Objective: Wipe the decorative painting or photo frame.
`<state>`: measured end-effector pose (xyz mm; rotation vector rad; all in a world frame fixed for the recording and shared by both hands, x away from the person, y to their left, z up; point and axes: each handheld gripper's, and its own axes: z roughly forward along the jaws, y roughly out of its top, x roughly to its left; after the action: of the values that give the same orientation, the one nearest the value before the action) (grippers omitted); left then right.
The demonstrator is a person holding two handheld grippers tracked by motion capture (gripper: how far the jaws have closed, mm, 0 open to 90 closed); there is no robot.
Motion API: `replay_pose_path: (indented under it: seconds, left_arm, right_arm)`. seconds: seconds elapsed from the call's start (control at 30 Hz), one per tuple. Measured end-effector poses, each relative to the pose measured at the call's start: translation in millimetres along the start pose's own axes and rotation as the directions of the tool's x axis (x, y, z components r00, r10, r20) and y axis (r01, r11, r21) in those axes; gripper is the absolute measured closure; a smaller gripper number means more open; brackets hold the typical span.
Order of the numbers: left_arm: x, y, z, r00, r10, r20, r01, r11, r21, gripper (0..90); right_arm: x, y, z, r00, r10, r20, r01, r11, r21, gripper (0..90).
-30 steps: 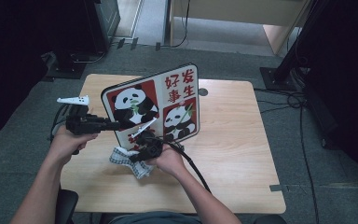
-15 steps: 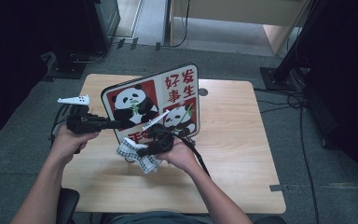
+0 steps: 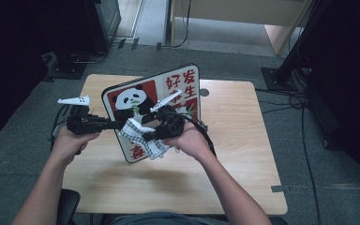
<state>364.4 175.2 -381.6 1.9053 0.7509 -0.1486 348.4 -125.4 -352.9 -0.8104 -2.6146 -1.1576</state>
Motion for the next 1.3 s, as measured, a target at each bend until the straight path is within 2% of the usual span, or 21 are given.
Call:
replay_pose_path:
  seconds: [0.3, 0.47, 0.53, 0.67, 0.8, 0.9, 1.03, 1.2, 1.3]
  left_arm:
    - [-0.2, 0.2, 0.1, 0.9998, -0.021, 0.001, 0.021, 0.9998, -0.002, 75.8]
    - [-0.2, -0.2, -0.1, 0.9999, -0.011, 0.001, 0.011, 0.9999, -0.003, 75.9]
    - [-0.1, -0.2, -0.2, 0.9999, -0.012, 0.005, 0.012, 0.9999, -0.001, 75.9]
    - [0.4, -0.2, -0.2, 0.9999, -0.010, 0.005, 0.010, 0.9999, -0.003, 75.9]
    - [0.5, -0.5, -0.2, 0.9999, -0.011, 0.003, 0.011, 0.9999, -0.006, 75.9]
    - [0.7, -0.7, -0.4, 1.0000, -0.007, -0.001, 0.007, 0.9999, -0.009, 75.8]
    - [1.1, -0.9, -0.5, 1.0000, -0.006, -0.002, 0.006, 0.9999, -0.013, 75.9]
    - [1.3, -1.2, -0.5, 1.0000, -0.005, 0.002, 0.005, 0.9999, -0.014, 75.9]
    - [1.3, -1.1, -0.6, 1.0000, -0.008, 0.003, 0.008, 0.9999, -0.011, 75.9]
  right_arm:
    - [10.7, 40.0, -39.4, 0.9995, -0.009, 0.031, 0.011, 0.998, -0.067, 81.7]
    - [23.3, 74.7, -60.2, 0.9959, -0.050, 0.075, 0.057, 0.995, -0.087, 81.6]
    - [27.7, 89.6, -67.1, 0.9948, -0.050, 0.089, 0.059, 0.993, -0.101, 81.6]
    - [31.2, 116.5, -72.8, 0.9912, -0.069, 0.113, 0.082, 0.990, -0.115, 81.6]
    - [30.2, 140.5, -70.5, 0.9893, -0.057, 0.134, 0.076, 0.988, -0.137, 81.5]
    - [26.1, 153.0, -60.0, 0.9923, -0.032, 0.120, 0.049, 0.988, -0.147, 81.6]
    - [23.7, 164.2, -39.9, 0.9918, -0.036, 0.122, 0.051, 0.991, -0.120, 81.4]
    - [23.5, 176.1, -25.7, 0.9922, -0.030, 0.121, 0.044, 0.993, -0.107, 81.3]
    - [22.8, 177.4, -18.1, 0.9947, -0.015, 0.102, 0.026, 0.994, -0.108, 81.3]
